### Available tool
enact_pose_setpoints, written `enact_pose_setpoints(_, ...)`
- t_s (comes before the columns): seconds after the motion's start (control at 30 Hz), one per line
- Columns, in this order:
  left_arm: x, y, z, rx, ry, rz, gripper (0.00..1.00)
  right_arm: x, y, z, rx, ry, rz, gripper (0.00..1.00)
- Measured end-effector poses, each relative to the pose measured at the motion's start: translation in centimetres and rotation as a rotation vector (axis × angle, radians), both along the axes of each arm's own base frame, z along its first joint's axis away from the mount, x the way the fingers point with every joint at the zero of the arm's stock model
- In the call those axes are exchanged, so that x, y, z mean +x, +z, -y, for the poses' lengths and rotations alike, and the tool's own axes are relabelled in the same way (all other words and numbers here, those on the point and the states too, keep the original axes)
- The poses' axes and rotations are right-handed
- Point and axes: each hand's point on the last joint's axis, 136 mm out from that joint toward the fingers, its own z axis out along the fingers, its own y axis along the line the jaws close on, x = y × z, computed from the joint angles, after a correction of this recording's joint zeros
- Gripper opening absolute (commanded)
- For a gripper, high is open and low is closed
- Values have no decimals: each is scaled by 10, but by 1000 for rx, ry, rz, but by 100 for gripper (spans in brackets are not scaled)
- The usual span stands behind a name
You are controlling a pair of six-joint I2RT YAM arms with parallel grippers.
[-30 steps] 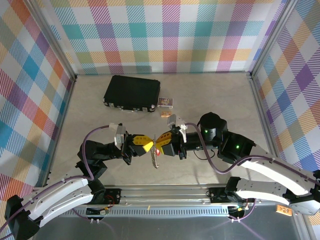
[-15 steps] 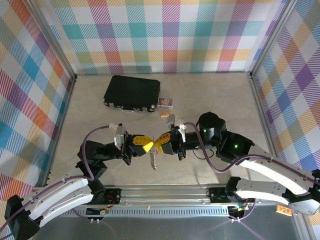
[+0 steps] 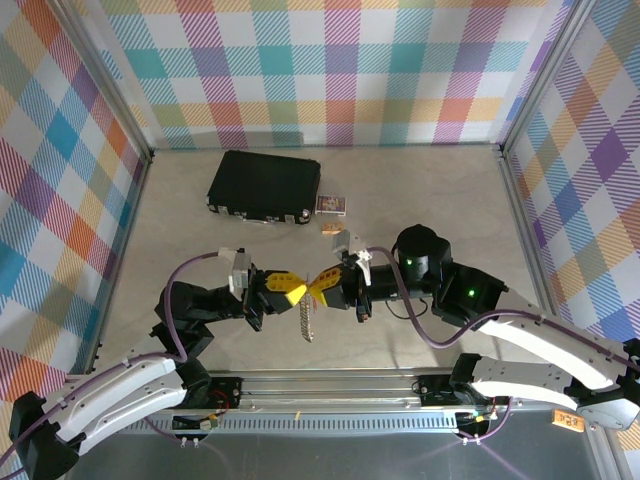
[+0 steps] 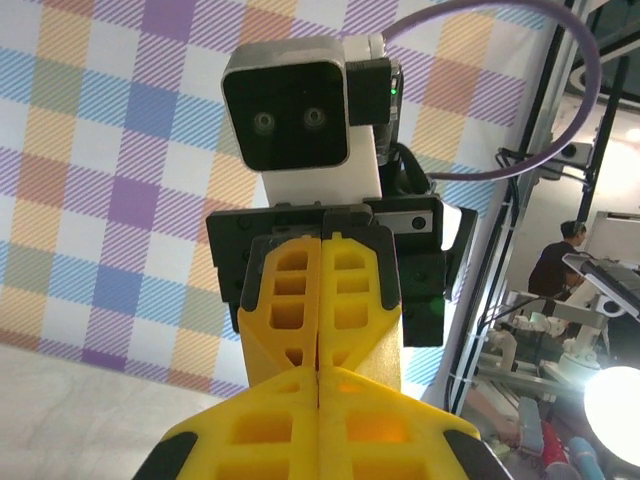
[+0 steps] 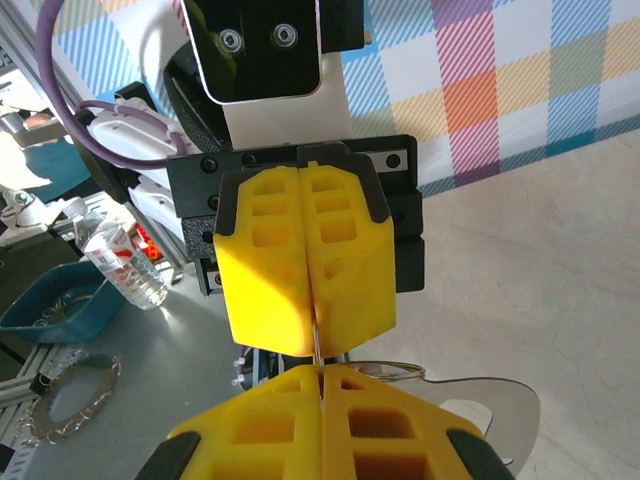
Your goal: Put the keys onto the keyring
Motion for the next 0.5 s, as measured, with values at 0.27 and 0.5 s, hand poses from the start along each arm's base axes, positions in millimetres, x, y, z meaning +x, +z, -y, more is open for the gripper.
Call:
enact_pose_setpoints(0.27,11,-3,-11,137,143,-23,27,8,-18,14,-129,-44,96,0)
enact_pose_setpoints(0.5,5,11,-17,268,151,-30,36,16,-21,20,-257,-45,209,0)
